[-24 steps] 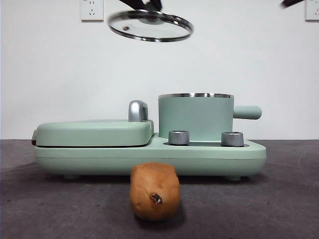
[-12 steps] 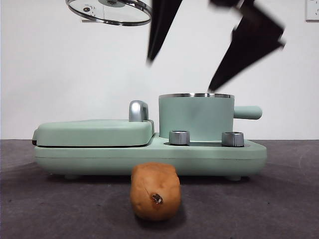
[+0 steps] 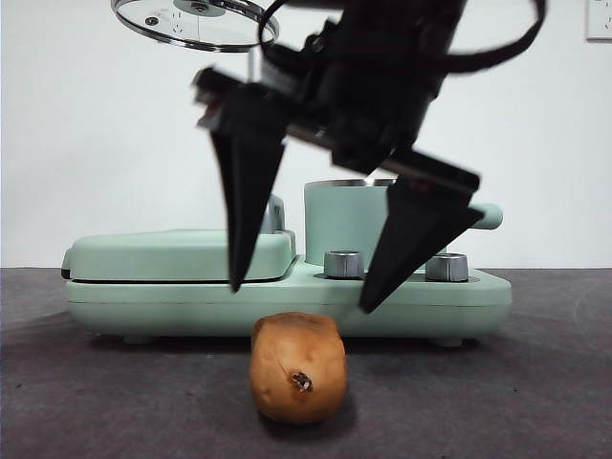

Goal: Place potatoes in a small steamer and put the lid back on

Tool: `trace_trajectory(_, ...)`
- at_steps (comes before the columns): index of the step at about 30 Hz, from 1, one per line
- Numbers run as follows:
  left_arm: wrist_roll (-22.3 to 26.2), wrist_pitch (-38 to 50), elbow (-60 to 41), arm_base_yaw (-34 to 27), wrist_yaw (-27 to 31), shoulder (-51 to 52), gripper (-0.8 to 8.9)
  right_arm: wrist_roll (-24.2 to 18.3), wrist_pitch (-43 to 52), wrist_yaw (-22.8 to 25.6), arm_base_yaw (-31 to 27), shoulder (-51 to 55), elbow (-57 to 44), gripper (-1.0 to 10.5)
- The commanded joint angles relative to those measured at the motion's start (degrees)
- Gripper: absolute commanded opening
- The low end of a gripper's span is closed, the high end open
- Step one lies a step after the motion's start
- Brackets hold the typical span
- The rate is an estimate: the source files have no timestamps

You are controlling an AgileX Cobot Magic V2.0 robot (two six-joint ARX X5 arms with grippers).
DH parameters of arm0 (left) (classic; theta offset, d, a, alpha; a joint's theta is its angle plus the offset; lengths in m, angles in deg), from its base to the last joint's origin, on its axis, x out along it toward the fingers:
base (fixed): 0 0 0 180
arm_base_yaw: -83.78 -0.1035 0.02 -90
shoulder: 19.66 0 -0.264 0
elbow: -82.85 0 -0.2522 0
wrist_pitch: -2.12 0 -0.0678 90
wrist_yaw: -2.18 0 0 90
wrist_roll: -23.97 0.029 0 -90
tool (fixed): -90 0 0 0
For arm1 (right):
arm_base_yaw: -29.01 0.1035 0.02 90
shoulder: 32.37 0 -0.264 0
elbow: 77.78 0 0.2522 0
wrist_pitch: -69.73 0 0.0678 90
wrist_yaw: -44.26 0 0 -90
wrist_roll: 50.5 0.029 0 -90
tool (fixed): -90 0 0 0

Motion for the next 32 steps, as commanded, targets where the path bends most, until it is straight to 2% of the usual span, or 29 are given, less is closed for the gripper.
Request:
trace_trajectory(1,0.2,1.4,1.7,0.2,-0.5,0.5,0.84,1.2,1.4,-0.1,0.7,-2.6,1.1,4.7)
trace_trajectory(7,0.2,1.4,1.7,0.2,-0.5,0.5,0.84,2.1,2.0,0.1,0.7,-6.2,1.1,4.6)
trace_trajectory(15,0.2,1.4,1.7,0.2,-0.5,0.5,0.84,2.0,3.5,-0.4,0.9,-7.4,1.1,2.6)
trace_trajectory(23,0.2,1.3,1.7,0.1,-0.5,0.5,0.84,2.0,1.9,-1.8,0.7,-7.3,1.7,2.2)
trace_trajectory(26,0.2,1.2,1.7,0.0,-0.5,0.5,0.84,1.1,-2.3,-1.7,-0.3,-7.2,4.5,2.2)
trace_trajectory(32,0.2,0.9,1.7,0.0,-0.5,0.5,0.84,-5.2,-15.8,-1.6,-3.1,-7.2,15.1,2.2)
